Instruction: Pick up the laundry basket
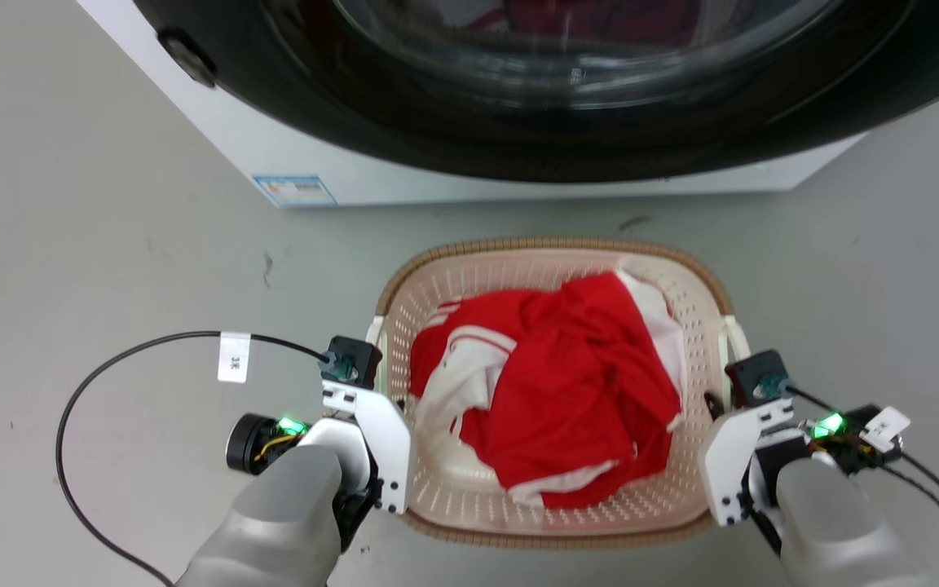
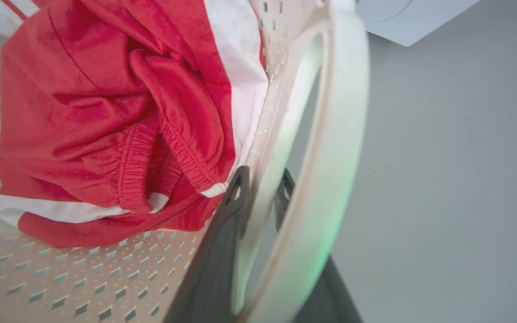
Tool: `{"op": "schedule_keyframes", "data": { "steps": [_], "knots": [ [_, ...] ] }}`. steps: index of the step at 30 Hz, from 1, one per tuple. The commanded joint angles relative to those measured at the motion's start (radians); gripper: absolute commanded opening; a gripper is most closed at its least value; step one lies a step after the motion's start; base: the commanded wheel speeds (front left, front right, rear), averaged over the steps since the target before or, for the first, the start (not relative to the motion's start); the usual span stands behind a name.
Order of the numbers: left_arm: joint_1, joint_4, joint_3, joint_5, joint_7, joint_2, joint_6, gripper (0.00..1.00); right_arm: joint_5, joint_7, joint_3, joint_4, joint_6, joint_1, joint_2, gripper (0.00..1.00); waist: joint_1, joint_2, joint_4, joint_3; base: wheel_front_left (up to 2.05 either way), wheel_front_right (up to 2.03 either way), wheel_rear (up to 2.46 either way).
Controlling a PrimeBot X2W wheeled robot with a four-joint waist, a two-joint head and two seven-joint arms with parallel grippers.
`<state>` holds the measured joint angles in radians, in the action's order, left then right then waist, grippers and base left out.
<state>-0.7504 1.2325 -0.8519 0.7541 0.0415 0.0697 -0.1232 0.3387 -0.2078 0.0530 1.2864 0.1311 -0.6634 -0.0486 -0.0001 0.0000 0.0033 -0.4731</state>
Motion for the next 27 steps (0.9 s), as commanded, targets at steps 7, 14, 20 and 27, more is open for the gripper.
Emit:
{"op": "schedule_keyframes", "data": {
  "steps": [7, 14, 20, 27],
  "knots": [
    [0.053, -0.042, -0.044, 0.074, -0.082, 0.026, -0.012, 0.00, -0.175, 0.093, -0.193, 0.002, 0.000, 0.068, -0.003, 0.00, 0.0001, 0.0000, -0.011, 0.161, 0.00, 0.00, 0.00],
    [0.089, -0.075, -0.093, 0.148, -0.165, 0.061, -0.012, 0.00, -0.388, 0.189, -0.377, 0.002, 0.000, 0.087, -0.002, 0.00, 0.0001, 0.0000, -0.022, 0.268, 0.00, 0.00, 0.00],
    [0.111, -0.086, -0.132, 0.195, -0.224, 0.075, -0.012, 0.00, -0.488, 0.245, -0.474, -0.001, 0.001, 0.100, -0.001, 0.00, 0.0001, 0.0000, -0.022, 0.339, 0.00, 0.00, 0.00],
    [0.125, -0.102, -0.170, 0.240, -0.292, 0.091, -0.012, 0.00, -0.579, 0.316, -0.566, -0.017, 0.001, 0.119, 0.000, 0.00, 0.0001, 0.0000, -0.019, 0.407, 0.00, 0.00, 0.00]
  ]
}}
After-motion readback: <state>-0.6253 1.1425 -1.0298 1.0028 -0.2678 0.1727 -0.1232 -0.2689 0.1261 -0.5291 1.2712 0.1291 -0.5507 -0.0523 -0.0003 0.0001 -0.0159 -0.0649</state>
